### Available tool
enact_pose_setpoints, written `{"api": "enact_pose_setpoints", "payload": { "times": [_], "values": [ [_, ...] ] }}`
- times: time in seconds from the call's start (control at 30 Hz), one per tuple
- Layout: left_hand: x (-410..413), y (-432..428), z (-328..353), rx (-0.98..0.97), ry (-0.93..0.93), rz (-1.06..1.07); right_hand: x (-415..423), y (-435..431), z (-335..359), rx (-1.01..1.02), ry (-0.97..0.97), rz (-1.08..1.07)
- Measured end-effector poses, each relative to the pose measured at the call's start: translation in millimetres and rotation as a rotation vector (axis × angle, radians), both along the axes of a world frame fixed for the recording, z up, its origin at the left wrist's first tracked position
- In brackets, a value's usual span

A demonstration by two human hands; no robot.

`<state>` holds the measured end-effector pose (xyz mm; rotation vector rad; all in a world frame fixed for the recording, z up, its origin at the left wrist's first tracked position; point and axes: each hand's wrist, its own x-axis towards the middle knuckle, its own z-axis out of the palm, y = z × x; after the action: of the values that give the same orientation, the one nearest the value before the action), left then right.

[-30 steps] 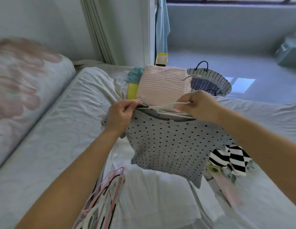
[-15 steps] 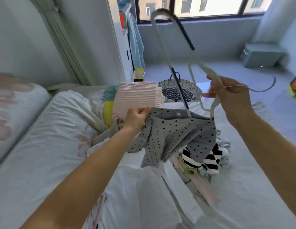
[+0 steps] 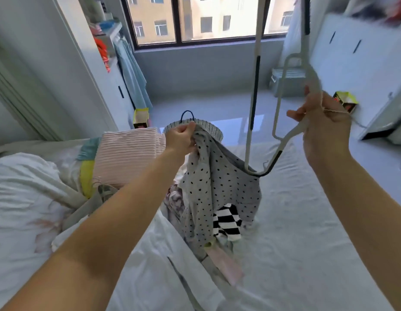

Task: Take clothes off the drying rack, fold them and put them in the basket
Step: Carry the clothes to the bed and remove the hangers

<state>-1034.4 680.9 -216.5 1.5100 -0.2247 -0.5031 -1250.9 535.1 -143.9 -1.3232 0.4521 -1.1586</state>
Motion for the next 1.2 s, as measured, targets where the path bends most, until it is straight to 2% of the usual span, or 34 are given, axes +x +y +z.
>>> {"api": "enact_pose_setpoints", "payload": {
  "times": [0.13,0.23,0.33,0.43,0.57,0.63,0.7,0.8,0.9,1.07,1.2],
  "values": [
    [6.4,-32.7,-3.5,0.058,-0.035,0.087,-18.0,-29.5,24.6,-0.096,-0.068,-0.012],
    [8.4,-40.8,-17.7,0.145,-0.128,0.180,-26.1,-41.2,20.3,-0.185,0.066,-0.006],
    [3.5,-37.3,-27.1,0.341,-0.308,0.218,-24.1,-46.2,-4.5,-0.196,0.262,0.036],
    [-7.3,-25.8,-28.8,0.384,-0.578,0.239,-16.5,-46.2,-40.3,-0.196,0.418,0.102],
    [-29.3,0.3,-34.6,0.373,-1.052,0.105,0.9,-30.3,-79.9,-0.168,0.680,0.273],
    [-38.1,16.1,-40.8,0.406,-1.298,0.019,13.1,-15.1,-90.0,-0.224,0.778,0.351],
    [-47.1,32.4,-47.9,0.473,-1.410,-0.090,25.4,5.2,-92.9,-0.276,0.832,0.443],
    [-59.2,65.9,-58.4,0.495,-1.343,-0.154,45.3,39.2,-92.1,-0.373,0.926,0.593],
    [-61.5,110.4,-72.8,0.452,-1.073,-0.230,66.0,78.7,-100.2,-0.511,1.025,0.686],
    [-57.5,204.0,-115.8,0.585,-0.808,-0.087,92.9,140.9,-129.9,-0.606,0.995,0.697],
    [-50.0,285.8,-162.9,0.627,-0.551,0.012,117.4,187.6,-158.9,-0.665,1.074,0.741]
  ]
}}
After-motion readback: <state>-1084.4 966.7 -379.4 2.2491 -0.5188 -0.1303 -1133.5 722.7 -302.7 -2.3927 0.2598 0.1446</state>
